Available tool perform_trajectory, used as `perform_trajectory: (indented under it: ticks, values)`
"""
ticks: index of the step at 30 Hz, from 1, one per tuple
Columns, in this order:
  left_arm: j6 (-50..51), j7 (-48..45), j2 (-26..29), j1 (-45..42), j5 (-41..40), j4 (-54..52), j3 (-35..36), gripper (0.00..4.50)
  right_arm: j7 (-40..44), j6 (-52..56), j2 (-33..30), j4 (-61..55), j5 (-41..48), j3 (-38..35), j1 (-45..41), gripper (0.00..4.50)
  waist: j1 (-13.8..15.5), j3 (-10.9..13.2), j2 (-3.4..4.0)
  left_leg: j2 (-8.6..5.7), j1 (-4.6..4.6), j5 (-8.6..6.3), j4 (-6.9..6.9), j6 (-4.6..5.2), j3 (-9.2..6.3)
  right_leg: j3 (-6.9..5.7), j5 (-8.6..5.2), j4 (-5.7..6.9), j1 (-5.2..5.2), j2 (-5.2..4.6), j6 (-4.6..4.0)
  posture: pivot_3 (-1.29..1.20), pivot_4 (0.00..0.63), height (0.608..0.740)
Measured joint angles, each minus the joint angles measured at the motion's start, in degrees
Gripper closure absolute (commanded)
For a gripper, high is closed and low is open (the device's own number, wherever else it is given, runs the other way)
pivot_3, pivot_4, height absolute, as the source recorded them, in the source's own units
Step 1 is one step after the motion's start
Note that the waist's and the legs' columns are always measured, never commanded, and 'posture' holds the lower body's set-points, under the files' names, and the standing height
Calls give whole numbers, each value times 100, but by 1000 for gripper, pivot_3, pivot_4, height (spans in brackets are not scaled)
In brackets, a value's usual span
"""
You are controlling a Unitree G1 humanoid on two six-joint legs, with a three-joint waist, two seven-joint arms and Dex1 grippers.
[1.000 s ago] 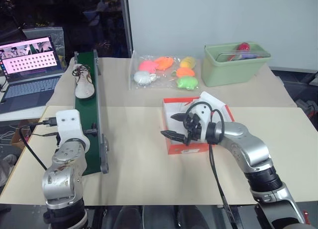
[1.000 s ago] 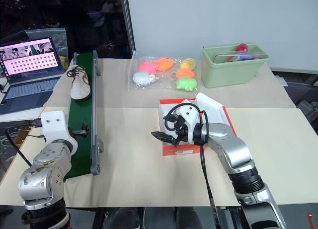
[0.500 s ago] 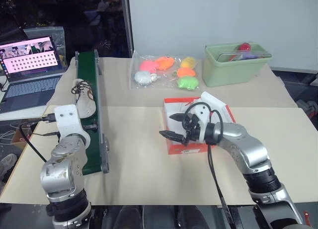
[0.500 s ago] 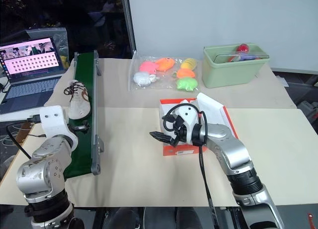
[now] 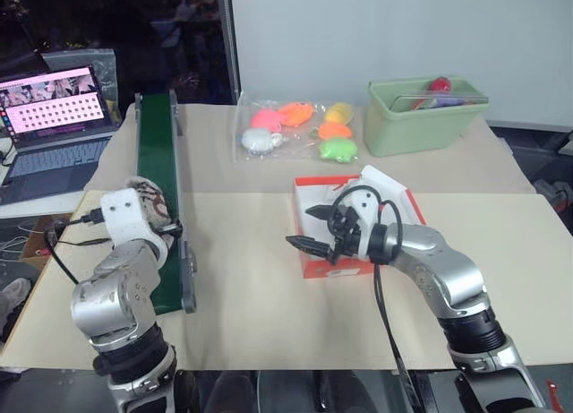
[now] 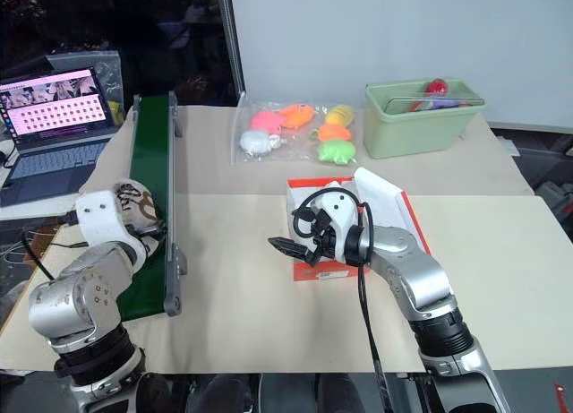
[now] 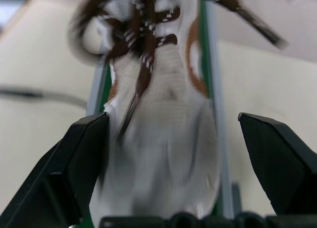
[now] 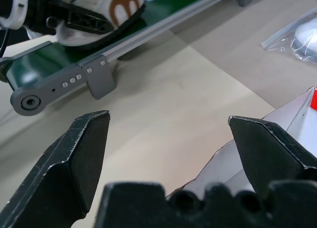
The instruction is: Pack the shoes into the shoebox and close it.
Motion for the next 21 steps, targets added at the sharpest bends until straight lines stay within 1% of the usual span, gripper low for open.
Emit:
perform_trajectory:
  ticks: [2, 4, 5, 6, 8, 14, 17, 20, 21]
  values:
    - [136, 20, -196, -33, 12, -141, 184, 1728, -7, 11, 0, -48, 0, -11, 0, 0, 14, -1, 3, -3, 17, 0, 1, -1, 0, 0, 0, -1, 18, -1, 1, 0, 150, 729]
    - [205, 20, -201, -33, 15, -172, 239, 2339, -12, 25, 0, -78, 4, -34, 0, 0, 14, -2, 3, -3, 48, 0, 1, -1, 0, -1, -1, -3, 51, -1, 2, 0, 150, 729]
    - [243, 20, -202, -33, 17, -179, 242, 2728, -16, 33, 0, -79, 4, -44, 0, 0, 14, -1, 3, -3, 69, 0, 0, -2, 0, -2, -3, -7, 74, -1, 3, 0, 150, 729]
    - [265, 20, -202, -33, 18, -183, 242, 2962, -22, 42, 0, -85, 5, -56, 0, 0, 13, -1, 4, -3, 90, 0, -1, -2, 0, -3, -5, -14, 96, -1, 4, 0, 150, 729]
    - [277, 20, -205, -33, 21, -198, 245, 3575, -42, 47, 0, -108, 8, -111, 0, 0, 12, -1, 4, -4, 98, 0, 0, -2, 0, -3, -6, -16, 104, -1, 6, 0, 150, 729]
    - [344, 10, -172, -48, 21, -206, 233, 3575, -106, 79, 21, -110, 14, -160, 0, 0, 12, -2, 4, -2, 105, 0, -3, -2, -1, -2, -6, -13, 107, 1, 6, 0, 150, 729]
    - [319, 11, -32, -44, 47, -172, 106, 3575, -124, 98, 50, -110, 21, -162, 0, 0, 17, -2, 4, -3, 104, 0, -2, -3, -1, -2, -5, -13, 107, 0, 5, 0, 150, 729]
    - [36, 12, 313, 50, 162, -35, -379, 3575, -157, 114, 71, -110, 76, -183, 0, 0, 16, -1, 3, -2, 104, 3, -3, -6, -2, -2, -5, -9, 104, 1, 4, 0, 150, 729]
    - [-247, -5, 606, 104, 238, 64, -744, 3575, -178, 116, 102, -110, 114, -215, -2, 0, 8, 6, -9, 1, 96, 4, -3, -9, -3, -2, -5, -5, 94, 5, 4, 0, 150, 729]
